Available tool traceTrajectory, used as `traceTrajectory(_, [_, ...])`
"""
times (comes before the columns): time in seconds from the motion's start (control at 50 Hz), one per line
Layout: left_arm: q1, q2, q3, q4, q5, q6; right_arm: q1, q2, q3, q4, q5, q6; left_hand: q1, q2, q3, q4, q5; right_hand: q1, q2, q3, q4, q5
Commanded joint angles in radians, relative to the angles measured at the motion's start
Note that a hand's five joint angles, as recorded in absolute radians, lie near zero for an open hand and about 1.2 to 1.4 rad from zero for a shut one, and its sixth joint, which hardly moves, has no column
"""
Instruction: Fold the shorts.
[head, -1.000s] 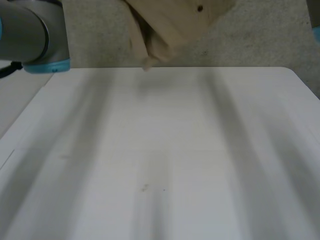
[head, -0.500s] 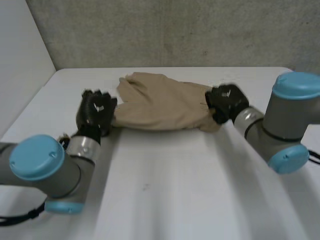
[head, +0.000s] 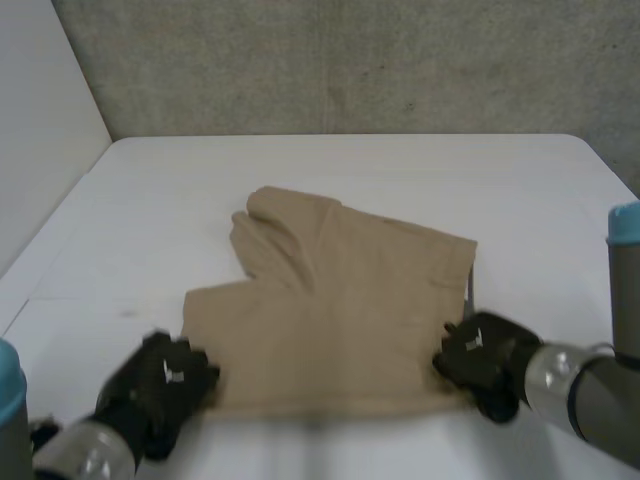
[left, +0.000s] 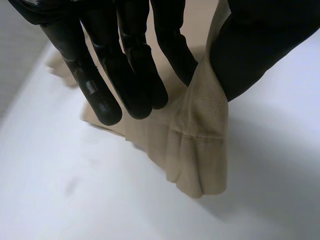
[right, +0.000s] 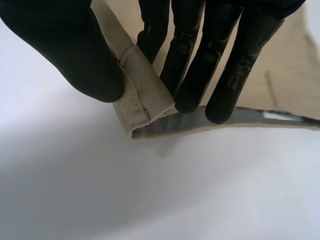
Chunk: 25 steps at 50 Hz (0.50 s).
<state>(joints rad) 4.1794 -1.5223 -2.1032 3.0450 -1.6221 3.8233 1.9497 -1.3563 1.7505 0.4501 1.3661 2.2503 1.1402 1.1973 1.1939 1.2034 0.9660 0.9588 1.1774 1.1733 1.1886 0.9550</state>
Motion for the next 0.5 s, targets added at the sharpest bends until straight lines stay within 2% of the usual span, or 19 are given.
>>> traceTrajectory(0.02, [-0.068,0.007,0.006,-0.103,0.004,-0.051,-0.008,-0.033,0.101,-0.002,0.001,-0.077,-0.246,-0.303,-0.3,-0.309,-0.246,0.437,0.219,0.223,0.208,0.267])
traceTrajectory(0.06, [-0.065,0.01,0.038,-0.063,0.004,-0.059,-0.008,-0.029,0.116,-0.069,0.002,-0.074,-0.73,-0.787,-0.784,-0.793,-0.731,0.437,0.219,0.223,0.208,0.267])
traceTrajectory(0.1, [-0.062,0.008,0.067,-0.02,0.004,-0.06,-0.008,-0.029,0.129,-0.109,0.002,-0.072,-0.94,-0.997,-0.994,-1.004,-0.941,0.437,0.219,0.223,0.208,0.267])
traceTrajectory(0.12, [-0.059,0.007,0.083,0.003,0.002,-0.06,-0.008,-0.029,0.142,-0.141,0.002,-0.072,-0.966,-1.023,-1.019,-1.029,-0.966,0.437,0.219,0.223,0.208,0.267])
traceTrajectory(0.22, [0.031,-0.028,0.196,0.116,0.002,-0.059,-0.006,-0.03,0.168,-0.217,-0.001,-0.029,-0.956,-1.013,-1.01,-1.019,-0.956,0.437,0.219,0.223,0.208,0.267])
traceTrajectory(0.32, [0.059,-0.133,0.296,0.193,0.011,-0.062,-0.006,-0.03,0.181,-0.277,-0.01,0.041,-0.924,-0.981,-0.978,-0.987,-0.924,0.437,0.219,0.223,0.208,0.267])
traceTrajectory(0.42, [0.07,-0.32,0.439,0.265,0.022,-0.062,0.003,-0.029,0.191,-0.329,-0.01,0.063,-0.868,-0.925,-0.922,-0.931,-0.868,0.437,0.219,0.223,0.208,0.267])
traceTrajectory(0.5, [0.08,-0.485,0.581,0.284,0.08,-0.067,0.005,-0.029,0.199,-0.35,-0.009,0.063,-0.798,-0.855,-0.851,-0.861,-0.798,0.437,0.219,0.223,0.208,0.267])
